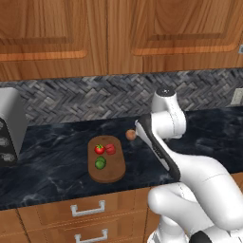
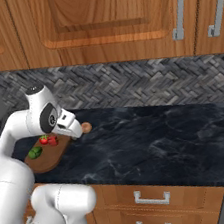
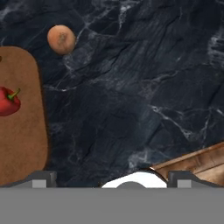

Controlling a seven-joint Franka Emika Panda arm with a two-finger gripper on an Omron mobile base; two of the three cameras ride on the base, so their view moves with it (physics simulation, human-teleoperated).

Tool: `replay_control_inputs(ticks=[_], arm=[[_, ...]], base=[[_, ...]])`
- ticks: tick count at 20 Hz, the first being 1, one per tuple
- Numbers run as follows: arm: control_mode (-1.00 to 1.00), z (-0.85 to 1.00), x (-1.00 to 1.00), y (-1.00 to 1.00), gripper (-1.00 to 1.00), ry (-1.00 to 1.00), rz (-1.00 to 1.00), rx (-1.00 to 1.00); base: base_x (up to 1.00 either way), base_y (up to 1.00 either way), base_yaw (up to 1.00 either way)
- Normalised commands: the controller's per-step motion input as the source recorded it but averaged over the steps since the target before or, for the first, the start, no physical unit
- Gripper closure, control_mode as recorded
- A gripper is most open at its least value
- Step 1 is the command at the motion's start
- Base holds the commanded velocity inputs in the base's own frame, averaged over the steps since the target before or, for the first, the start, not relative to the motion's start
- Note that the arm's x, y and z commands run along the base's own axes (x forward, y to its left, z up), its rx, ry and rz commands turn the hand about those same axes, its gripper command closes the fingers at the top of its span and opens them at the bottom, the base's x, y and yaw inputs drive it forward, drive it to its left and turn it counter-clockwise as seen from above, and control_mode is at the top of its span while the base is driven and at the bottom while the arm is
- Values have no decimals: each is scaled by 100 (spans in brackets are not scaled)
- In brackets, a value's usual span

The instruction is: Place the avocado, onion, tomato, and bell pepper on the cutting board.

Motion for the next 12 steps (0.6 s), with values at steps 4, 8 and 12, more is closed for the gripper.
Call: replay_control_inputs(ticks=[4,8,12], arm=[[-100,0,31,0,-100,0,2,0],[-100,0,31,0,-100,0,2,0],[-100,0,29,1,-100,0,1,0]], base=[[0,0,0],[0,0,0],[0,0,0]])
